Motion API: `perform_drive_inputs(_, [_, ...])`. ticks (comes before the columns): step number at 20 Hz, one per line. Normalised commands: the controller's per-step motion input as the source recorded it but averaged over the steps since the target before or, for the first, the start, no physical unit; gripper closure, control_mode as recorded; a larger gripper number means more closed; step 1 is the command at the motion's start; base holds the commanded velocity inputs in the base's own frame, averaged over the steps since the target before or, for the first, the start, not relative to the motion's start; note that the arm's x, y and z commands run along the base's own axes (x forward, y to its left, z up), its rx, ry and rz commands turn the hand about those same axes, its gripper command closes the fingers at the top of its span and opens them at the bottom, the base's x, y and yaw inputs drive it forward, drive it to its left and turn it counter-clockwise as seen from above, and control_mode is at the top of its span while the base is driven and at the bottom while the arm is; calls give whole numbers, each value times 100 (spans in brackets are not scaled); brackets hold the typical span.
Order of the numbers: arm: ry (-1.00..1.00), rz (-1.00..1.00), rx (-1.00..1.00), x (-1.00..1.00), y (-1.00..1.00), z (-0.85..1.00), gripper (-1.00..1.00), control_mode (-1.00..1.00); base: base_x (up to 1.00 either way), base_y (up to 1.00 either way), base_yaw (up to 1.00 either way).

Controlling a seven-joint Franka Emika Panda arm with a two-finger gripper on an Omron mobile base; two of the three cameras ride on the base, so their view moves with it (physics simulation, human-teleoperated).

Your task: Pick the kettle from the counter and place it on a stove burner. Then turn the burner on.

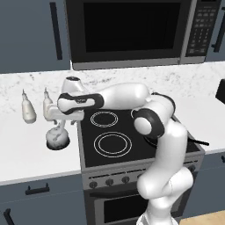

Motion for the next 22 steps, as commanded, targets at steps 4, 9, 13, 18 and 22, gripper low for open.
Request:
perform_drive_inputs(4, [2, -6, 0, 11, 0, -35, -100, -100, 0, 0, 0])
perform_drive_inputs(9, [1, -6, 0, 1, 0, -29, -100, -100, 0, 0, 0])
perform_drive_inputs(13, [0, -3, 0, 10, 4, -21, -100, -100, 0, 0, 0])
perform_drive_inputs(18, [0, -1, 0, 4, 9, -10, -100, -100, 0, 0, 0])
perform_drive_inputs(22, [0, 0, 0, 0, 1, -3, -100, -100, 0, 0, 0])
